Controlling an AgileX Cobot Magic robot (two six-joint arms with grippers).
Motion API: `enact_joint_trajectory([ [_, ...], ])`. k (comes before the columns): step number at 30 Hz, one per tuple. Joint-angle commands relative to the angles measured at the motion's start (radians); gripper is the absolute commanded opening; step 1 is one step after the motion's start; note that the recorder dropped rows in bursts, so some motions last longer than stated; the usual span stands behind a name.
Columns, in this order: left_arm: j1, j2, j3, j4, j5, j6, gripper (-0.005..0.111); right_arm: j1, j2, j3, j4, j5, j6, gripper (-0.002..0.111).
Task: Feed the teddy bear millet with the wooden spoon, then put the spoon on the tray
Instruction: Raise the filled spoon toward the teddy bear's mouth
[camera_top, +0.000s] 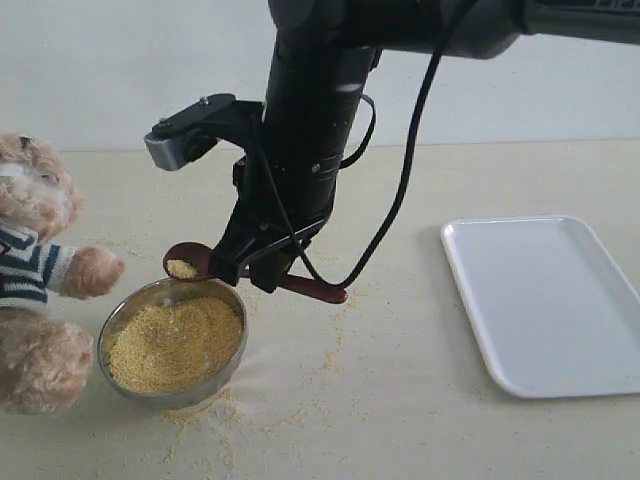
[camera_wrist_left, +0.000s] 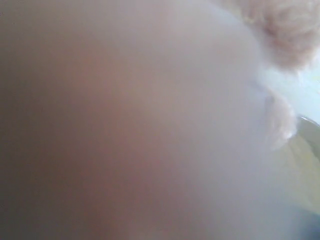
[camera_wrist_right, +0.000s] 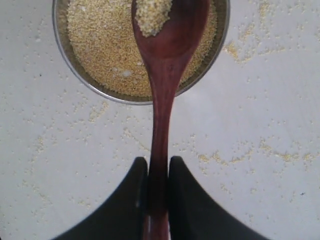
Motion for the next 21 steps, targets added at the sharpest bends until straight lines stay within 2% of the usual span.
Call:
enact_joint_trajectory([
  [1,-0.002,-0.005,0.003,-0.012,0.086,-0.013,0.005,-0.013,-0.045,-0.005,0.017,0.004,0.005,0.000],
  [10,-0.002,-0.005,0.003,-0.039,0.334,-0.017,0.005,-0.013,-0.099,-0.005,0.033,0.004,0.005,0.000],
  [15,-0.002,-0.005,0.005,-0.056,0.403,-0.017,0.005,-0.013,-0.111,-0.005,-0.005,0.004,0.001,0.000],
  [21,-0.002,-0.005,0.102,-0.203,0.430,0.055,0.005,-0.011,-0.111,-0.005,-0.006,0.004,-0.003,0.000],
])
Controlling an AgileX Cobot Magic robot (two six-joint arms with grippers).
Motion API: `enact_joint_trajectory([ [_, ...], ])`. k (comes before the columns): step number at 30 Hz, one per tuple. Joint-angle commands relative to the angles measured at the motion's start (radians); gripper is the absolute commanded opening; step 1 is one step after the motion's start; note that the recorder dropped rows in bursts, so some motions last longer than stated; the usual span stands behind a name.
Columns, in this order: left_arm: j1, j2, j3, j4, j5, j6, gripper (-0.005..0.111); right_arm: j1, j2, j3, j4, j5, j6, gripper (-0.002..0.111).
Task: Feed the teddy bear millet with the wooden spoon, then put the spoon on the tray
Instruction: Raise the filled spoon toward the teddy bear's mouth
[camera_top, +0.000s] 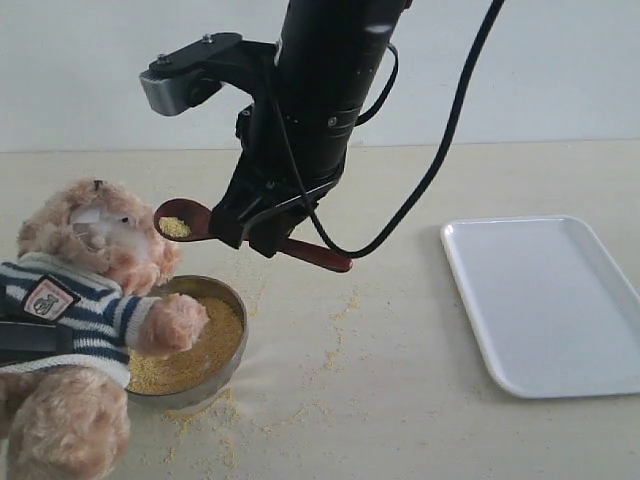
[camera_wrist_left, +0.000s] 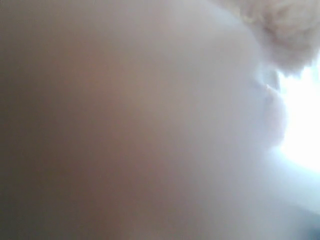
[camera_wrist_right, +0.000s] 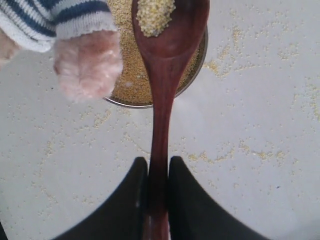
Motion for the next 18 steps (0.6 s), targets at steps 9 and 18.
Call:
enact_joint_trajectory([
  [9,-0.002,-0.005,0.055,-0.152,0.017,0.089,0.005,0.013,0.017,-0.208,0.032,-0.008,0.025,0.000],
  [18,-0.002,-0.005,0.055,-0.152,0.017,0.089,0.005,0.106,0.091,-0.264,-0.097,0.002,0.044,0.000],
])
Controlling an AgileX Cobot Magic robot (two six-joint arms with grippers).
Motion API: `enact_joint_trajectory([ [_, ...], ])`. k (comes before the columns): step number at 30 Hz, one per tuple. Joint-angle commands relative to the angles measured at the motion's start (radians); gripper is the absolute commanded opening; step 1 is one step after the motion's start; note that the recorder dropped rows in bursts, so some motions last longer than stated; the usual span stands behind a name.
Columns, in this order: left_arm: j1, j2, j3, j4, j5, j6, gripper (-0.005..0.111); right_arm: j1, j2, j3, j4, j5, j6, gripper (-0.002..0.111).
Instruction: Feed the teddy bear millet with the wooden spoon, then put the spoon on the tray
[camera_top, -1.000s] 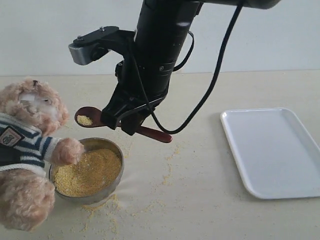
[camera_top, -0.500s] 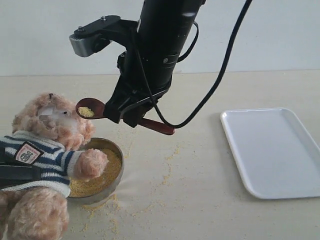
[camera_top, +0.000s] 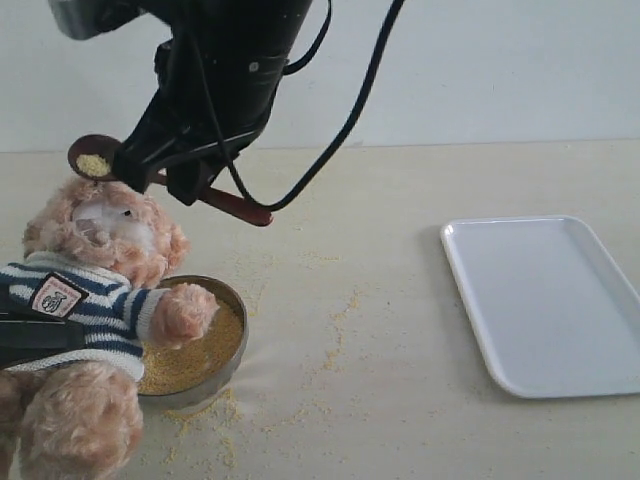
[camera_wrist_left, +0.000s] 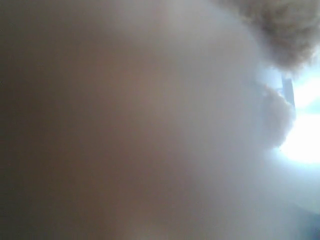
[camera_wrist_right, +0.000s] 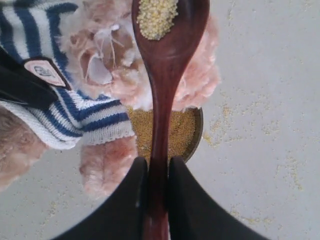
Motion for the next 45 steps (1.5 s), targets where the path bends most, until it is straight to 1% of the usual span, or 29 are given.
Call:
enact_joint_trajectory([
  [1,-0.002,-0.005,0.002,-0.022,0.007,0.006,0.005,0.057,-0.002,-0.014,-0.131,0.005,0.000,0.000],
  [7,-0.002,-0.005,0.002,-0.022,0.033,0.018,0.005,0.119,-0.002,-0.012,-0.297,0.005,0.002,0.000],
  [16,-0.002,-0.005,0.002,-0.022,0.033,0.025,0.005,0.210,-0.002,-0.012,-0.528,0.005,0.011,0.000],
  [22,-0.002,-0.005,0.002,-0.022,0.033,0.030,0.005,0.263,-0.002,-0.012,-0.614,0.005,0.030,0.000],
  [27,-0.002,-0.005,0.002,-0.022,0.033,0.030,0.005,0.264,-0.002,-0.003,-0.638,0.005,0.037,0.000],
  [32,-0.002,-0.005,0.002,-0.022,0.033,0.030,0.005,0.264,-0.002,0.060,-0.646,0.005,0.039,0.000],
  [37,-0.002,-0.005,0.002,-0.032,0.033,0.041,0.005,0.294,-0.002,0.117,-0.764,0.005,0.065,0.000],
  [45,-0.002,-0.005,0.002,-0.042,0.042,0.043,0.005,0.351,-0.002,0.121,-0.874,0.005,0.102,0.000],
])
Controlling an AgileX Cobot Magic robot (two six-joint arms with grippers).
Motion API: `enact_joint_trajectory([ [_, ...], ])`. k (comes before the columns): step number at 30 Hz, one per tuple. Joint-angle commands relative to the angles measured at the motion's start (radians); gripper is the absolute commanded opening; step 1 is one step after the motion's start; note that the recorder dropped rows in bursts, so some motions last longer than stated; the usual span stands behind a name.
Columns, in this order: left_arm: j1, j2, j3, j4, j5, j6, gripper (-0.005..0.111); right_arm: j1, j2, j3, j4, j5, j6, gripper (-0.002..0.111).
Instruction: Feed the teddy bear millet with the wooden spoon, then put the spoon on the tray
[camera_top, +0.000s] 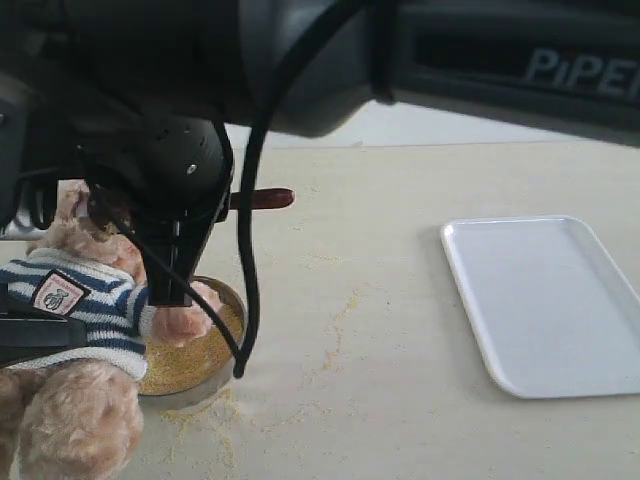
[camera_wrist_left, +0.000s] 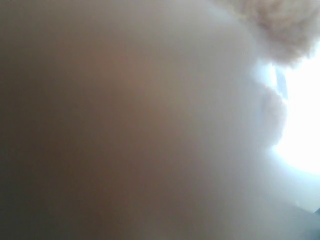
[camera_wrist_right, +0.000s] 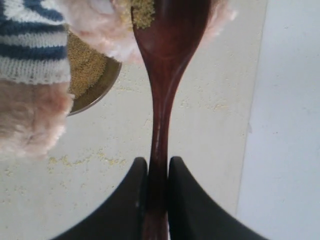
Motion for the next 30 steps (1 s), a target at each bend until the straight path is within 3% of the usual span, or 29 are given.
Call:
enact_joint_trajectory([
  [1,-0.002,-0.005,0.002,-0.023,0.032,0.011,0.005,0.022,-0.007,0.002,-0.073,-0.002,0.030,0.000],
  [13,-0.002,-0.003,0.002,-0.023,0.036,0.020,0.005,0.055,-0.007,0.002,-0.163,-0.002,0.063,0.000],
  [25,-0.002,-0.003,-0.002,-0.023,0.032,0.036,0.005,0.055,-0.028,0.002,-0.123,-0.002,0.098,0.000],
  [30,-0.002,-0.003,-0.032,-0.023,0.028,0.050,0.005,0.005,-0.095,0.002,-0.033,-0.002,0.105,0.000],
])
